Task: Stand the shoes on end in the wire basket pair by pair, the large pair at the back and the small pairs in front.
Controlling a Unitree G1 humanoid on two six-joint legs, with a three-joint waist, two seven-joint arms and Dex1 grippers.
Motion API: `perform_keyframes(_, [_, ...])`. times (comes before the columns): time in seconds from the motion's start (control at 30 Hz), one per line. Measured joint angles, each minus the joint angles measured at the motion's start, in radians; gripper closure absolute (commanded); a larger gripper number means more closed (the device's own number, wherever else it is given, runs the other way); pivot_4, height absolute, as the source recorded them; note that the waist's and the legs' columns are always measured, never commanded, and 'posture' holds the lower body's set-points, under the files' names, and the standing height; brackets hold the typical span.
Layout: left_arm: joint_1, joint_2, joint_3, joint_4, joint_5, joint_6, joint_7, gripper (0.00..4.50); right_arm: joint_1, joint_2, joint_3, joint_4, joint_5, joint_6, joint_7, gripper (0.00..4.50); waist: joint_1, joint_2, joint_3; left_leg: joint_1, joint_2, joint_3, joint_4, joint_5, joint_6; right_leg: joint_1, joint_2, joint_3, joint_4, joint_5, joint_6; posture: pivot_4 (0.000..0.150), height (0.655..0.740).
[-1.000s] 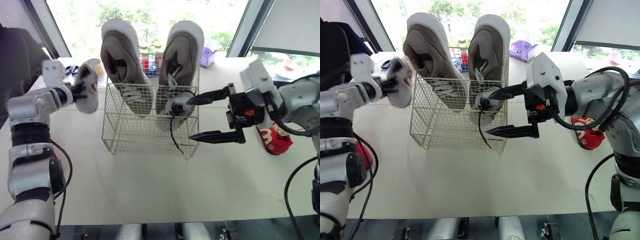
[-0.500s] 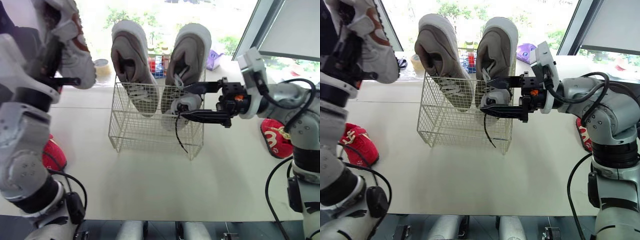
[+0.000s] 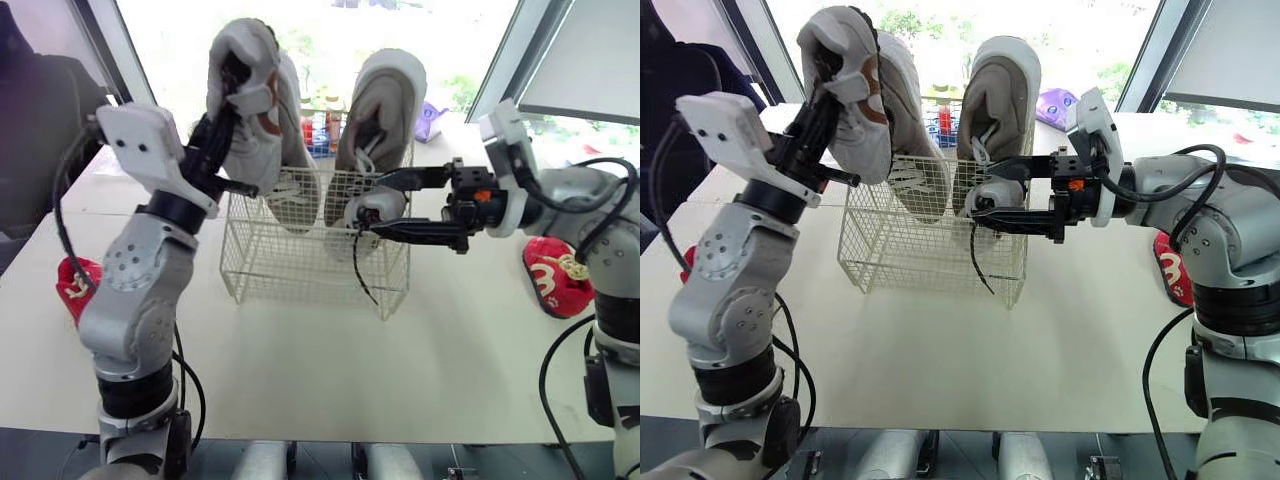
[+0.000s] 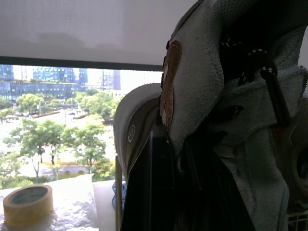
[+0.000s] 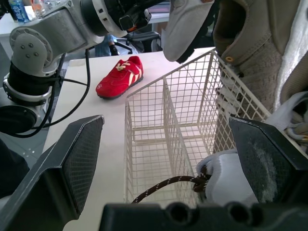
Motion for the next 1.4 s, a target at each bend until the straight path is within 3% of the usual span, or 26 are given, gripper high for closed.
perform_keyframes(0.2, [0.114, -0.026, -0.044, 0.041, 0.071, -0.128, -0.024, 4.48, 0.031, -0.03, -0.004, -0.01, 0.027, 0.046, -0.001, 0.0, 0.009, 0.0, 0.0, 0.001, 0.0, 0.0, 0.0, 0.0, 0.0, 0.001, 0.0, 0.0, 0.0, 0.0, 0.0, 0.15, 0.74])
perform_keyframes(0.77, [0.143, -0.157, -0.251, 0.451, 0.343, -0.558, -0.089, 4.48, 0.017, -0.01, 0.004, 0.005, 0.028, 0.069, -0.013, 0.0, 0.01, 0.001, -0.001, 0.002, 0.0, 0.0, 0.0, 0.0, 0.001, 0.003, 0.0, 0.0, 0.0, 0.0, 0.0, 0.15, 0.74])
perform_keyframes(1.07, [0.202, -0.165, -0.219, 0.34, 0.264, -0.425, -0.108, 4.48, 0.07, -0.006, 0.003, -0.029, 0.029, 0.069, -0.043, 0.0, 0.008, 0.002, -0.002, 0.003, 0.001, 0.0, 0.0, 0.0, 0.001, 0.003, -0.001, 0.0, 0.0, 0.0, 0.0, 0.15, 0.74])
perform_keyframes(1.17, [0.229, -0.161, -0.206, 0.284, 0.225, -0.363, -0.113, 3.46, 0.08, -0.001, 0.003, -0.037, 0.028, 0.067, -0.05, 0.0, 0.006, 0.003, -0.003, 0.003, 0.001, 0.0, 0.0, 0.0, 0.001, 0.003, 0.0, 0.0, 0.0, 0.0, 0.0, 0.15, 0.74])
perform_keyframes(1.27, [0.267, -0.139, -0.208, 0.205, 0.19, -0.291, -0.134, 2.04, 0.091, 0.01, 0.003, -0.04, 0.028, 0.064, -0.058, 0.0, 0.004, 0.004, -0.004, 0.004, 0.001, 0.001, -0.001, 0.0, 0.001, 0.003, 0.0, 0.0, 0.0, 0.0, 0.0, 0.15, 0.74])
perform_keyframes(1.4, [0.294, -0.096, -0.176, 0.112, 0.133, -0.161, -0.133, 2.04, 0.094, 0.013, 0.003, -0.041, 0.026, 0.061, -0.062, 0.0, 0.004, 0.005, -0.004, 0.005, 0.002, 0.001, -0.001, 0.0, 0.001, 0.003, 0.001, 0.0, 0.0, 0.0, 0.0, 0.15, 0.74])
